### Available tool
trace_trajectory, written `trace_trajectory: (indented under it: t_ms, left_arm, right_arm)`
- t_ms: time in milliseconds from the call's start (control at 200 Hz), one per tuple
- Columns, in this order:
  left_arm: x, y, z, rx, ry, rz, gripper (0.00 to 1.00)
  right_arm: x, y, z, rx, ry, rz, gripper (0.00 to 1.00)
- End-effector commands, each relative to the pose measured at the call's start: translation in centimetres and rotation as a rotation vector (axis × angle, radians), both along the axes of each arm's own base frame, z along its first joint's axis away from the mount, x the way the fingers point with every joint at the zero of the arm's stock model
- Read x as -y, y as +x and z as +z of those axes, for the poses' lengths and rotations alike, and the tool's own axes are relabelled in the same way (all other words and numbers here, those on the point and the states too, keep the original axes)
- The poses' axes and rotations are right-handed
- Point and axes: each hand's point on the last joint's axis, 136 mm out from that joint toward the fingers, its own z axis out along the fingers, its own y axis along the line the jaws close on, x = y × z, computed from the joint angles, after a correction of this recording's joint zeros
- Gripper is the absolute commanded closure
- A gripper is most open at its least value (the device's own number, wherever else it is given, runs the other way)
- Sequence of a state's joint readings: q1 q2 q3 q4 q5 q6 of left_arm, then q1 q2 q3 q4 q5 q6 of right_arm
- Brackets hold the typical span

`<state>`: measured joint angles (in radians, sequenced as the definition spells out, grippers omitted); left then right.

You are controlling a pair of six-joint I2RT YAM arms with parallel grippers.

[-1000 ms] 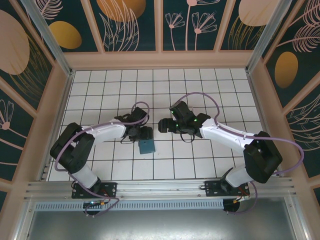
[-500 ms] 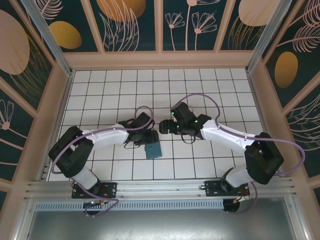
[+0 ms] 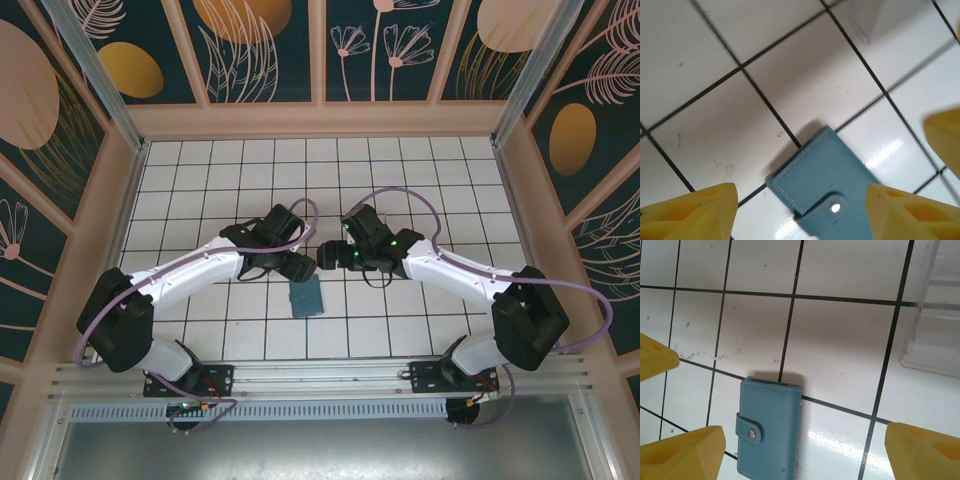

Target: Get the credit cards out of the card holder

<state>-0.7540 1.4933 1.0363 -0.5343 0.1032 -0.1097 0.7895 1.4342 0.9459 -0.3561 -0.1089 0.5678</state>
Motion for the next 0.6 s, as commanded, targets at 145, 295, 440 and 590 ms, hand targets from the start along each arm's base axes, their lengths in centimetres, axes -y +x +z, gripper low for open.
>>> trace_trajectory:
  t_ms: [145,295,440,590]
  left_arm:
    - [2.0,-2.4,2.8,0.233,0.008,-0.575,0.33]
    - [1.3,-2.4,2.4,0.281,0.069,-0.673,0.35]
    - [0.2,-2.3,0.9,0.283,0.164,-0.732,0.42]
    - [0.6,-2.9,0.0,0.221,0.156,-0.772,0.48]
  right_arm:
    - [0.2,-0.2,0.7,0.018,0.021,-0.028,0.16]
    - [0.8,-0.1,1.4,0.043,0.004,-0.040,0.16]
    - [1.3,-0.2,1.7,0.055,0.001,-0.056,0.16]
    - [2.0,-0.5,1.3,0.056,0.000,-0.079,0.16]
